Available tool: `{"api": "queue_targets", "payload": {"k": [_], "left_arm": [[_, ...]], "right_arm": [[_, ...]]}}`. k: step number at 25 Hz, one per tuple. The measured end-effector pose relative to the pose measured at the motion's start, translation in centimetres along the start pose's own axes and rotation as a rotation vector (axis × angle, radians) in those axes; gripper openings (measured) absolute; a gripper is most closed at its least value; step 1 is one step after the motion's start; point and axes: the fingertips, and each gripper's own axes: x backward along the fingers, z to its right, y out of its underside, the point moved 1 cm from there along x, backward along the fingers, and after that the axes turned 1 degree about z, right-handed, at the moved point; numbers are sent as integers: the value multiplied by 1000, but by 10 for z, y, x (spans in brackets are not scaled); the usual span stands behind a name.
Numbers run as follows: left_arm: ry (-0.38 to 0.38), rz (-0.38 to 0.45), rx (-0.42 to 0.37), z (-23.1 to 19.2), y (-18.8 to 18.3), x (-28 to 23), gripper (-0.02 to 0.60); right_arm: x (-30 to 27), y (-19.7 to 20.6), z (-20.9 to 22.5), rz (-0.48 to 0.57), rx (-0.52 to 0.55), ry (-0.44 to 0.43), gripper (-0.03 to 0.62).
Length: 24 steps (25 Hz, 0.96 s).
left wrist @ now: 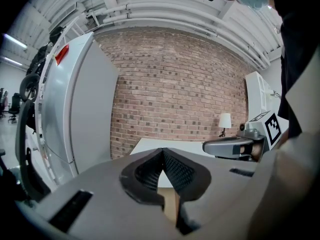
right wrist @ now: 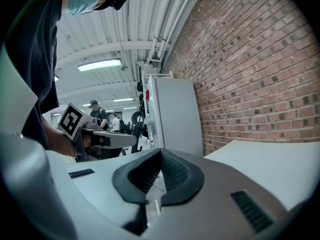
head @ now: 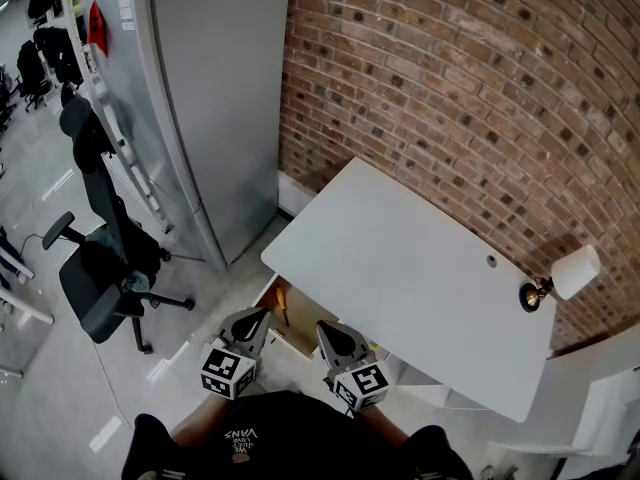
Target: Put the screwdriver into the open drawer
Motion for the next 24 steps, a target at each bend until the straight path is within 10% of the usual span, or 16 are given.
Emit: {"api": "queue_targets", "payload": {"k": [24], "left_arm": [[10,17,-22,11,-1,3,8]], "right_arm": [[-3,2,-12,4,-3,-21,-5]]}}
